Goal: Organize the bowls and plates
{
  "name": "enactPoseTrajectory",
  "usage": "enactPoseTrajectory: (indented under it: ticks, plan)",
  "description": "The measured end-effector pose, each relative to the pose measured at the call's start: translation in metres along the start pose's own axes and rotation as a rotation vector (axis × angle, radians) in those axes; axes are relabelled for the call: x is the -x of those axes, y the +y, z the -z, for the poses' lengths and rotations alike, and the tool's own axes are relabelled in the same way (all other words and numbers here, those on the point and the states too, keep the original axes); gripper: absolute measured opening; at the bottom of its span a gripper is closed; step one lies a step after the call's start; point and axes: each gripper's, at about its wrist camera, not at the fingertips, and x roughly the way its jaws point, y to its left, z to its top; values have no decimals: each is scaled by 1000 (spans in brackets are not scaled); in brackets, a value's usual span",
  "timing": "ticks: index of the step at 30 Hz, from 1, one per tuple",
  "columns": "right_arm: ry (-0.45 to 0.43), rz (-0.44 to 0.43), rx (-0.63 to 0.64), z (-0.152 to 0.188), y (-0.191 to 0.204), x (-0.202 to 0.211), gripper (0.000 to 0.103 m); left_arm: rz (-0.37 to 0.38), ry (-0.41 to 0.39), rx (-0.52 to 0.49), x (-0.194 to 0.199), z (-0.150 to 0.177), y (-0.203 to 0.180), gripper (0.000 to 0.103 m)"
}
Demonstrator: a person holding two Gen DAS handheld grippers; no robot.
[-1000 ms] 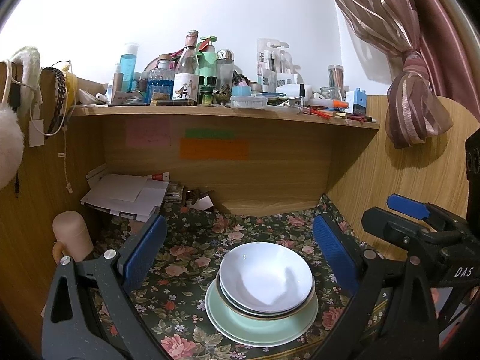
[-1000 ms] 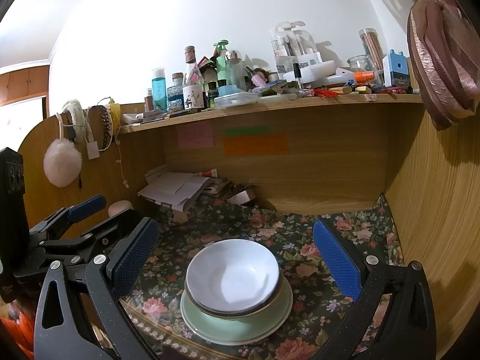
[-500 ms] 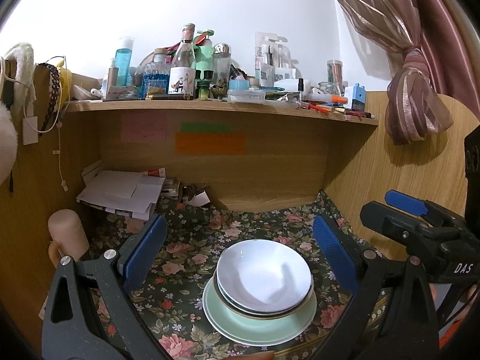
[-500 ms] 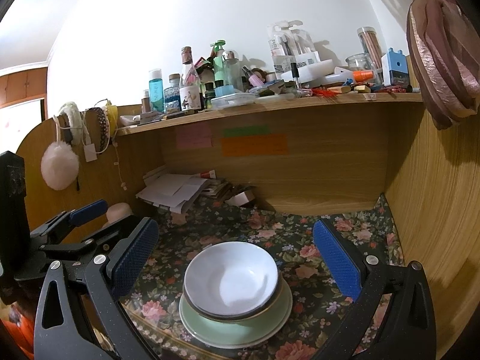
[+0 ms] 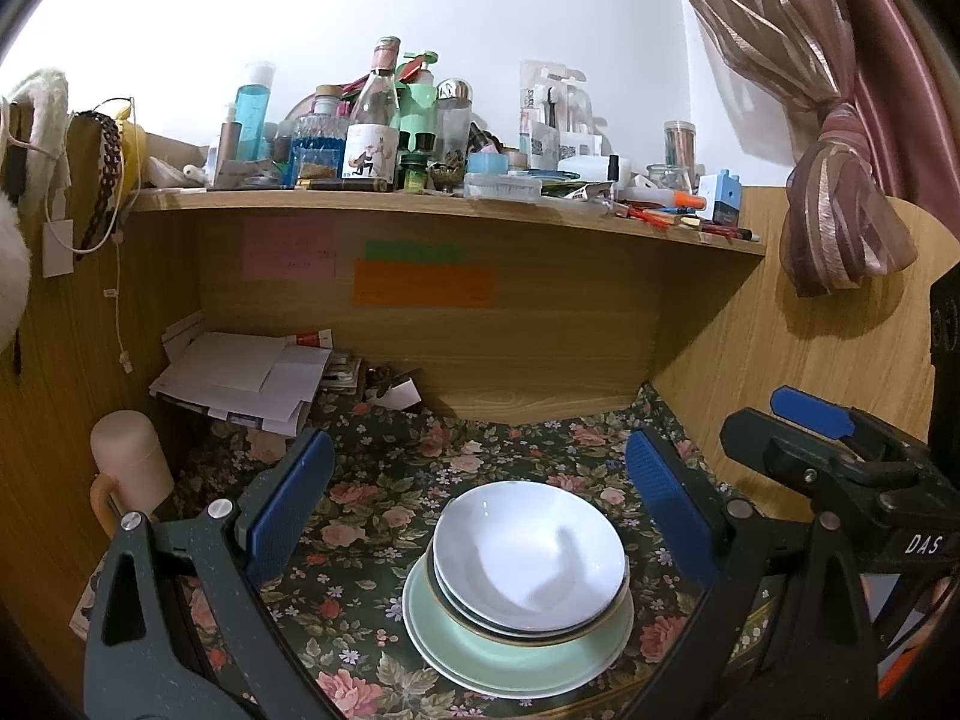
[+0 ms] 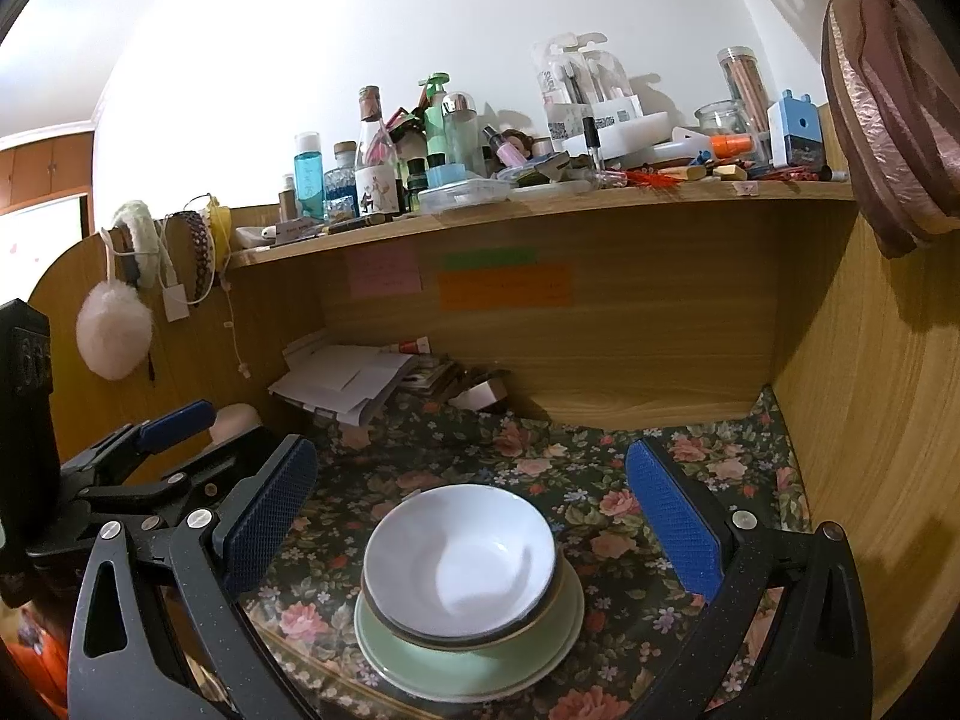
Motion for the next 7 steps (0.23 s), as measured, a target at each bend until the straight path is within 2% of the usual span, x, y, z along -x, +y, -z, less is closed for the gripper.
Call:
enactPoseTrajectory:
  ticks: [7]
  plan:
    - [16,5,-10,2,-2,-7,103,3,12,4,-6,1,1,99]
